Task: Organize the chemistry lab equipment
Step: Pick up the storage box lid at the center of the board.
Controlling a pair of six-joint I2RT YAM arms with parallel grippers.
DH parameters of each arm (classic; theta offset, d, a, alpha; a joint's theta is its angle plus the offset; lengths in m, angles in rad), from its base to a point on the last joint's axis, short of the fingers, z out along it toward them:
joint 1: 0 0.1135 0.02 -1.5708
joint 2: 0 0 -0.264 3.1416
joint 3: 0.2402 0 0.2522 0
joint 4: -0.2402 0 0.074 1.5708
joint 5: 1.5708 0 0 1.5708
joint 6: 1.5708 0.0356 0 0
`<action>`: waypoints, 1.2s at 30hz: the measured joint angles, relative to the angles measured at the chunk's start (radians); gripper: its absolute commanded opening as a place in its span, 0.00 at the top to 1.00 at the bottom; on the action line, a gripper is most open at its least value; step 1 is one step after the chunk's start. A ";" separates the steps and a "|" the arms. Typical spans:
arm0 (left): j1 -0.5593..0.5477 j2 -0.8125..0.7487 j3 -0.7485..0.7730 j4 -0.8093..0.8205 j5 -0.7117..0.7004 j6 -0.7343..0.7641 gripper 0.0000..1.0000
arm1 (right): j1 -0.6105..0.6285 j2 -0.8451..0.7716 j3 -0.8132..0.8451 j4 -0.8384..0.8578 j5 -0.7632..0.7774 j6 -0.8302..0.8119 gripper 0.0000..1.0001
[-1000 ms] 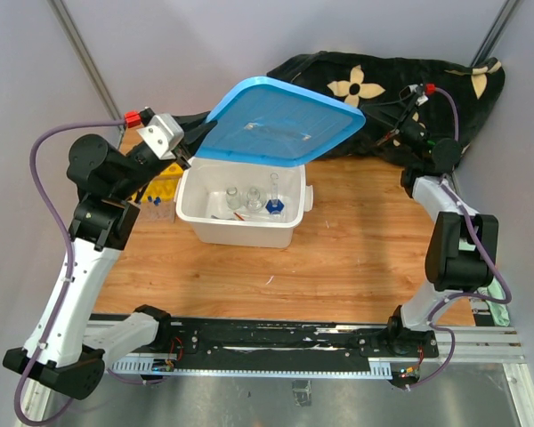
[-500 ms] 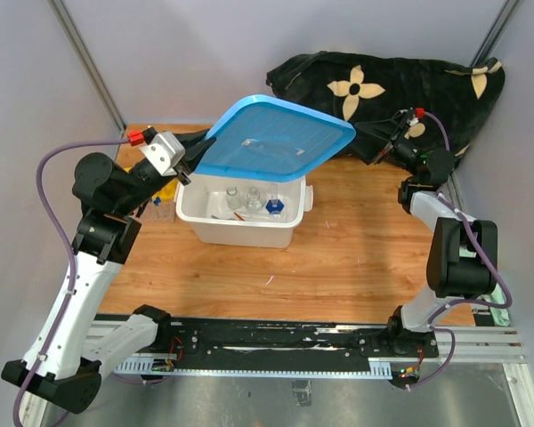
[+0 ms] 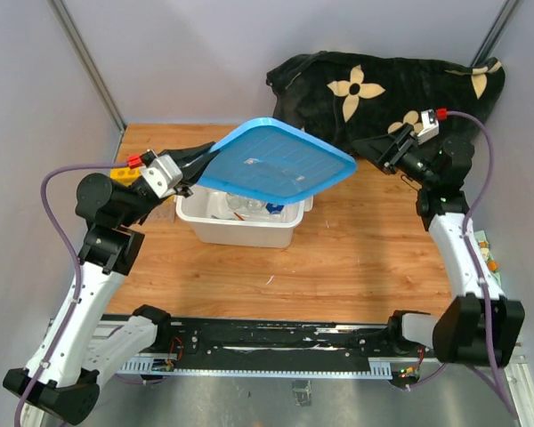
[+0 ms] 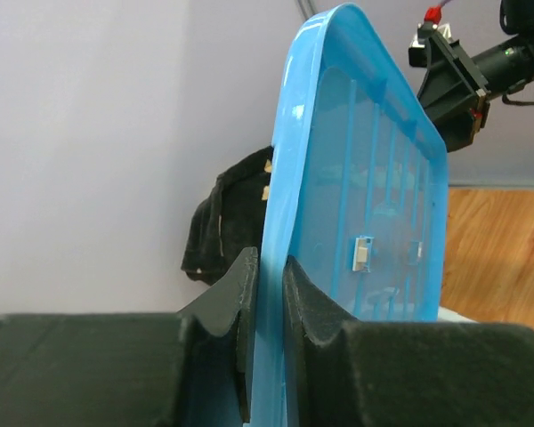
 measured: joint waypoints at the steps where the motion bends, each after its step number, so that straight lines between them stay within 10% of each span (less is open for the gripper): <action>1: 0.000 -0.010 -0.007 0.005 0.009 0.014 1.00 | 0.000 -0.040 0.007 -0.102 0.039 -0.099 0.35; 8: 0.000 -0.098 -0.047 0.010 0.056 0.065 1.00 | 0.000 -0.273 0.008 -0.469 0.210 -0.485 0.33; 17: 0.000 -0.204 -0.166 0.053 0.051 0.049 1.00 | 0.000 -0.415 -0.011 -0.629 0.204 -0.570 0.31; 36: 0.000 -0.245 -0.214 0.087 0.052 0.011 1.00 | 0.000 -0.666 -0.261 -0.320 -0.016 0.428 0.16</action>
